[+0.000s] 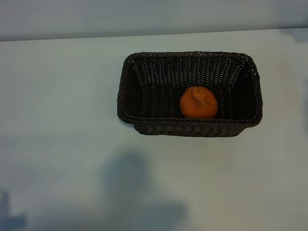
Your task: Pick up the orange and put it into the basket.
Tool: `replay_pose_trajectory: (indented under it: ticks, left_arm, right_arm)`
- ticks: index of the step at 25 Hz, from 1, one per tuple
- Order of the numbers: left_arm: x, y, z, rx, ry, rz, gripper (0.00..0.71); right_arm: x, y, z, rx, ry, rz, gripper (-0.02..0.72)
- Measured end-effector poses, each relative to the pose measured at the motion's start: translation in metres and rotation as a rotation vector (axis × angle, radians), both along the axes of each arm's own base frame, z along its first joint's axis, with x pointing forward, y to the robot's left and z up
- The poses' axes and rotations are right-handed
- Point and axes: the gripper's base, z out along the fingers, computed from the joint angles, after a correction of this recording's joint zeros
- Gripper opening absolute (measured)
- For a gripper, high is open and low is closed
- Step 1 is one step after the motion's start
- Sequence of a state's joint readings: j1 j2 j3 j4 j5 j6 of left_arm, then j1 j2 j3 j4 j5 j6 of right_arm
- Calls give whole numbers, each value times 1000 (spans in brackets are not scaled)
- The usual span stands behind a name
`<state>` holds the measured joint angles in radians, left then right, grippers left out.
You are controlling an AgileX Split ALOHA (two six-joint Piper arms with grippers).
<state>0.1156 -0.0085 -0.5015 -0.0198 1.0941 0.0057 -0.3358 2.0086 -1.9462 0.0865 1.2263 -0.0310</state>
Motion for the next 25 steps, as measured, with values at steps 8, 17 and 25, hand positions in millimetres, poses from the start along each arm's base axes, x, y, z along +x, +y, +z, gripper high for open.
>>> replay_pose_trajectory:
  ticks: [8, 17, 25]
  left_arm:
    - [0, 0, 0, 0, 0, 0, 592]
    - [0, 0, 0, 0, 0, 0, 592]
    - [0, 0, 0, 0, 0, 0, 592]
  right_arm:
    - [-24, 7, 29, 6, -56, 6, 561]
    - [-93, 33, 103, -43, -207, 14, 552]
    - [-189, 67, 165, -109, -399, 13, 550]
